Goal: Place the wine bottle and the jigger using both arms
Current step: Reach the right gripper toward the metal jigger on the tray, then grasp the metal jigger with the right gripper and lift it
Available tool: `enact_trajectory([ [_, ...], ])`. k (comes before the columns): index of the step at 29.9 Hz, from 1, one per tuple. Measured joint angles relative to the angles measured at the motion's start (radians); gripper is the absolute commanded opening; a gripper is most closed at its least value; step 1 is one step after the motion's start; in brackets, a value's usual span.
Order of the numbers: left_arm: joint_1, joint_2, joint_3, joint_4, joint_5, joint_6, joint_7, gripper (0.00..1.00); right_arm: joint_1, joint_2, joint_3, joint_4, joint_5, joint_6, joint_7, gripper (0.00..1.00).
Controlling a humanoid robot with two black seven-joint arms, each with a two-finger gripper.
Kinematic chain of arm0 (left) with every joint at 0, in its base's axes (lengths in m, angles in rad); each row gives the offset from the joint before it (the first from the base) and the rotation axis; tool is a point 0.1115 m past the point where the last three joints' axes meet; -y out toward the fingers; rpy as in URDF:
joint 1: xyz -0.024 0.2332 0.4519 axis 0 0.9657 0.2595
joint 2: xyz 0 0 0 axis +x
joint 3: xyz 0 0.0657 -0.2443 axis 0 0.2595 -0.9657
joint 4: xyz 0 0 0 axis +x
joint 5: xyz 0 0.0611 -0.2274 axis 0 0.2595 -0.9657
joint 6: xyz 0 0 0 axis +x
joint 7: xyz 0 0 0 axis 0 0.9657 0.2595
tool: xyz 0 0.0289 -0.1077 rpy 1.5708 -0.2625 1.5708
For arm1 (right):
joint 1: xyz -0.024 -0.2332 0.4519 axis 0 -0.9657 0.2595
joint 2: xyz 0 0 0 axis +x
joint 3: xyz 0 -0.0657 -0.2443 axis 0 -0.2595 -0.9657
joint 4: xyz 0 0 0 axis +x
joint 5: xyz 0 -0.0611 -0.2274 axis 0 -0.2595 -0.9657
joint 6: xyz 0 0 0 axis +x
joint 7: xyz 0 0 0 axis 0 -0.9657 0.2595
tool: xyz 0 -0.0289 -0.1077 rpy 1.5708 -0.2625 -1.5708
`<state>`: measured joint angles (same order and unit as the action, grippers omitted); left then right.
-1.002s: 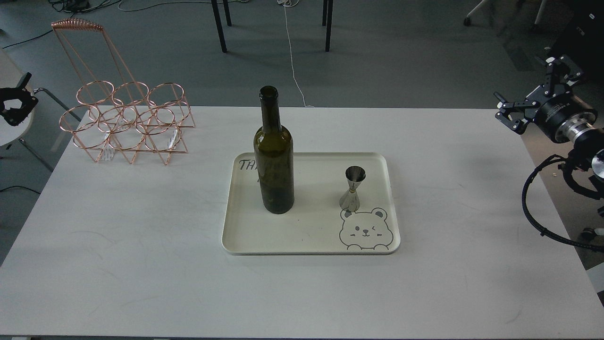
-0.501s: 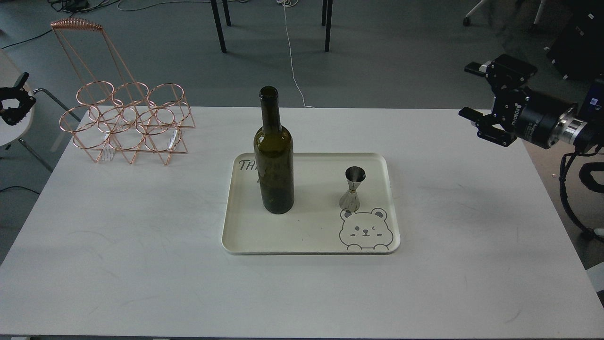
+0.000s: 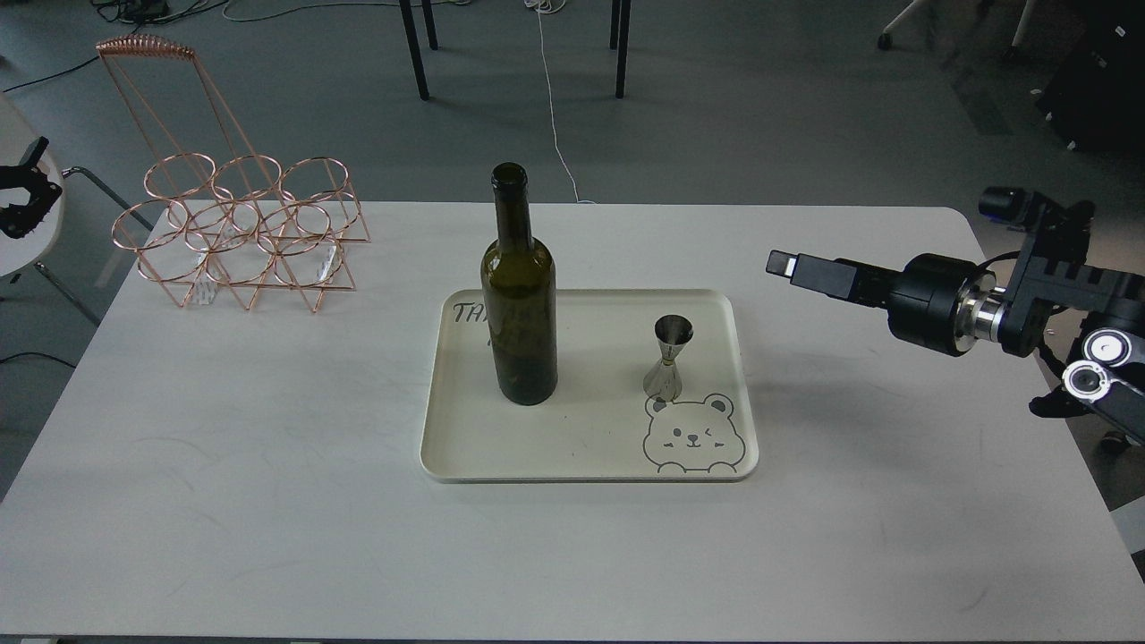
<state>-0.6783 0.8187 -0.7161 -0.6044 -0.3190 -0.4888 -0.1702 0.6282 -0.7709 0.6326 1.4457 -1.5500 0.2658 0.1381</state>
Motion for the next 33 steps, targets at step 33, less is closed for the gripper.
enact_trajectory([
  [33,-0.001,0.001,-0.003,0.016,-0.002,0.000,0.000,0.99,0.057,0.358,-0.232,-0.294,-0.483,-0.171,0.084,0.59],
])
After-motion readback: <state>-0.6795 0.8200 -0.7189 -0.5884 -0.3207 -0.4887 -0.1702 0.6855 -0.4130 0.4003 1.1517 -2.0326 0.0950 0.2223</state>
